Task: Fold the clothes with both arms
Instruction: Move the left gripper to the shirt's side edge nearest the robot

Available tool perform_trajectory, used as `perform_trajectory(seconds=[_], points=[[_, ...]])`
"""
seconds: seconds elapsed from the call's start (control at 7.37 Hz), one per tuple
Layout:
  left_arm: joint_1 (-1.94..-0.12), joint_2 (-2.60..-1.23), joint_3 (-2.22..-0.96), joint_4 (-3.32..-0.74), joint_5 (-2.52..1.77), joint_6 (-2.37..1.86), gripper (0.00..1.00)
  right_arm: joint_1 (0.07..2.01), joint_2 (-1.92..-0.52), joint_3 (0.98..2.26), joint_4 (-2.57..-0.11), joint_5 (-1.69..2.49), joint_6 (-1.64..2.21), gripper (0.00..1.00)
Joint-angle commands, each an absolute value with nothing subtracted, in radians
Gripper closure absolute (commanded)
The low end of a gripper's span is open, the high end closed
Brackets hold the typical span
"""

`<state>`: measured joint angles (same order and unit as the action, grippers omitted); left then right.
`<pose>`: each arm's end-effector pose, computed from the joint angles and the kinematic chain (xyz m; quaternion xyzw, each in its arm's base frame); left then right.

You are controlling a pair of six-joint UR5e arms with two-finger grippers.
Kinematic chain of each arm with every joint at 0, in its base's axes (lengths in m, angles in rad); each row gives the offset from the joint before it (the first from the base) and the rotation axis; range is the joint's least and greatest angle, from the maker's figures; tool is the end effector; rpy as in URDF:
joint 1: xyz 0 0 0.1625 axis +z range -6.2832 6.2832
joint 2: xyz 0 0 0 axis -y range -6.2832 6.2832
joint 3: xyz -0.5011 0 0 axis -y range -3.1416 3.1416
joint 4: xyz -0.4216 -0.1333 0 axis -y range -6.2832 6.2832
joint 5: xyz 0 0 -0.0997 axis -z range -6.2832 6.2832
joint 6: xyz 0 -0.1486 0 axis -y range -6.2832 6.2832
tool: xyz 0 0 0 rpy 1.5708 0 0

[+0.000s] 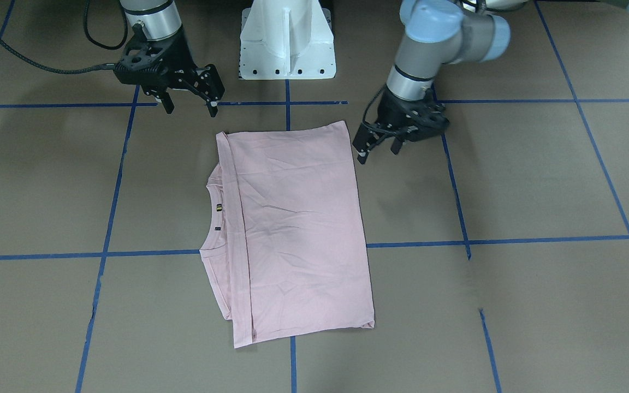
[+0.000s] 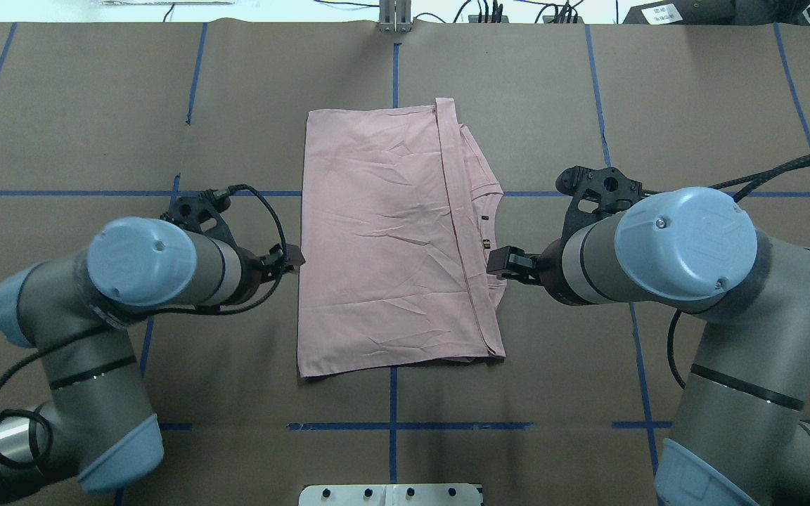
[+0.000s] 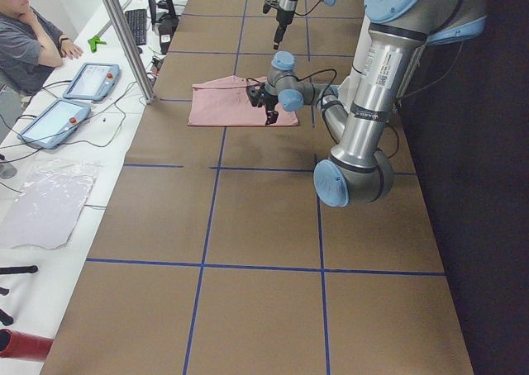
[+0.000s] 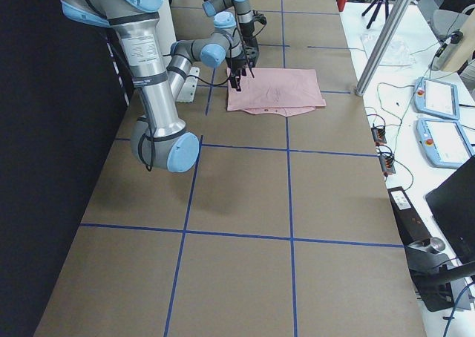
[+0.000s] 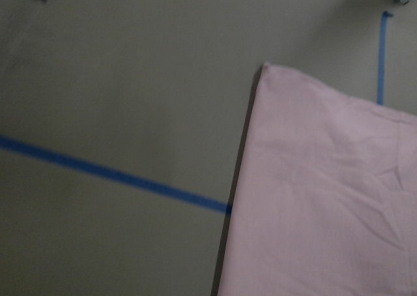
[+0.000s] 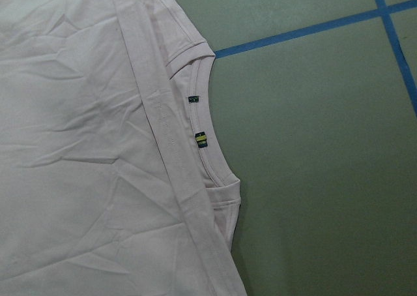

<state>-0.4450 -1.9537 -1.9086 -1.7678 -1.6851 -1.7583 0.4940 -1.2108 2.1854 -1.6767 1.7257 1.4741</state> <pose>0.5653 -0.3985 0.3596 0.0060 0.4451 -0.2543 0.8586 -0.4669 -0.3768 0.3013 0.0550 -0.4218 0.1466 0.8931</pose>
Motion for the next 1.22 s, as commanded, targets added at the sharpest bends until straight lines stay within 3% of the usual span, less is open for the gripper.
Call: perform_trajectory(seconds=[0.0,0.81,1.09], points=[[-0.307,-2.011,-1.901,-1.640,-1.623,-1.847,0.00,0.494,-1.209,2.184,-1.677,1.724,1.474,0.00],[-0.253,-2.036,-1.835,-1.640,-1.603,-1.907,0.01,0.494,-1.207,2.184,-1.677,1.726,1.474,0.00],[-0.253,-2.043,-1.824,-1.640,-1.603,-1.913,0.05,0.495,-1.207,2.184,-1.677,1.726,1.473,0.00]])
